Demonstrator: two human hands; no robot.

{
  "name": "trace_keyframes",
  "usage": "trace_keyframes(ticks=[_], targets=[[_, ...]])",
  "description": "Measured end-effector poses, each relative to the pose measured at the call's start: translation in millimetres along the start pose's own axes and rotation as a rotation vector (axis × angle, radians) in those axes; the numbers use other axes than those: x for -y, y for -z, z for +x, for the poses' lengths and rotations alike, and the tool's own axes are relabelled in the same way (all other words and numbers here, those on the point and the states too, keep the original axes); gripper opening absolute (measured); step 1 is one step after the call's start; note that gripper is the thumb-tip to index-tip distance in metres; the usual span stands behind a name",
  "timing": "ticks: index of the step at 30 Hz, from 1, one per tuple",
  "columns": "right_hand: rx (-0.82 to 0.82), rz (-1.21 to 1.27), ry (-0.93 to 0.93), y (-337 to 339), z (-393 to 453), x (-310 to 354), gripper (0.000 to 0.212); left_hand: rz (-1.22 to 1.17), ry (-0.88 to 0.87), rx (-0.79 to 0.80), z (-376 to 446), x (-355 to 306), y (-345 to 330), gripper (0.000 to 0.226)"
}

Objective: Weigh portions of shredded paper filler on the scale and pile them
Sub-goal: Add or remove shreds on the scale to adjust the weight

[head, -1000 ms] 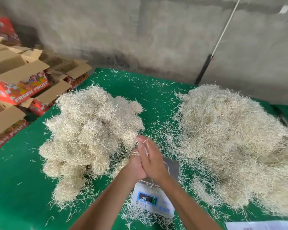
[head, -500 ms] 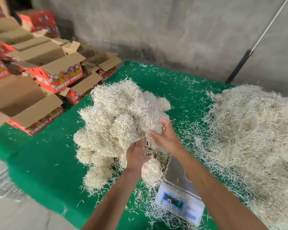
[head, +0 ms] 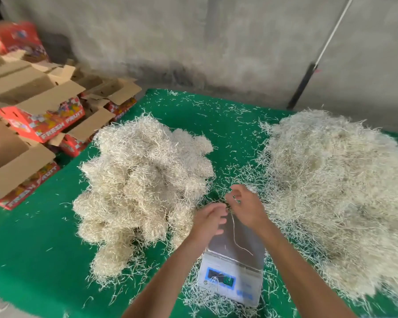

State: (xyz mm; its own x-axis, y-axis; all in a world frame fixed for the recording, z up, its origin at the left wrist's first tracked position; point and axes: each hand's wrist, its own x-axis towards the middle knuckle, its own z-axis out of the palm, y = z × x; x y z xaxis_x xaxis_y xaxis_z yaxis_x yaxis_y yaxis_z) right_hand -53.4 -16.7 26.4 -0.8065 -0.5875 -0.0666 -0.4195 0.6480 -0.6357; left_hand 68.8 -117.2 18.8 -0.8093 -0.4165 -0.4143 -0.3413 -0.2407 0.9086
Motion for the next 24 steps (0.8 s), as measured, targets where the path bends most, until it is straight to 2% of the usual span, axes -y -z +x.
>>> trace_keyframes(ticks=[3, 6, 12, 15, 17, 21, 24], targets=[[-0.098, 0.016, -0.055, 25, -17, -41, 0.052, 0.256, -0.167, 0.147, 12, -4, -38, 0.018], [-0.194, 0.030, -0.137, 53, -31, -82, 0.062, 0.456, -0.230, 0.203, 32, -10, -76, 0.035], [-0.283, -0.052, -0.302, 92, -26, -162, 0.076, 0.491, -0.195, 0.227, 88, -19, -148, 0.038], [-0.320, -0.150, -0.331, 98, -3, -188, 0.077, 0.445, -0.113, 0.230, 113, -22, -180, 0.051], [-0.266, -0.218, -0.347, 98, 20, -203, 0.077, 0.424, -0.025, 0.210, 130, -21, -202, 0.060], [0.035, -0.406, -0.421, 59, 49, -236, 0.076, 0.428, 0.179, 0.200, 166, -10, -220, 0.061], [0.098, -0.312, -0.449, 30, 53, -252, 0.041, 0.442, 0.291, 0.265, 185, 6, -219, 0.063]])
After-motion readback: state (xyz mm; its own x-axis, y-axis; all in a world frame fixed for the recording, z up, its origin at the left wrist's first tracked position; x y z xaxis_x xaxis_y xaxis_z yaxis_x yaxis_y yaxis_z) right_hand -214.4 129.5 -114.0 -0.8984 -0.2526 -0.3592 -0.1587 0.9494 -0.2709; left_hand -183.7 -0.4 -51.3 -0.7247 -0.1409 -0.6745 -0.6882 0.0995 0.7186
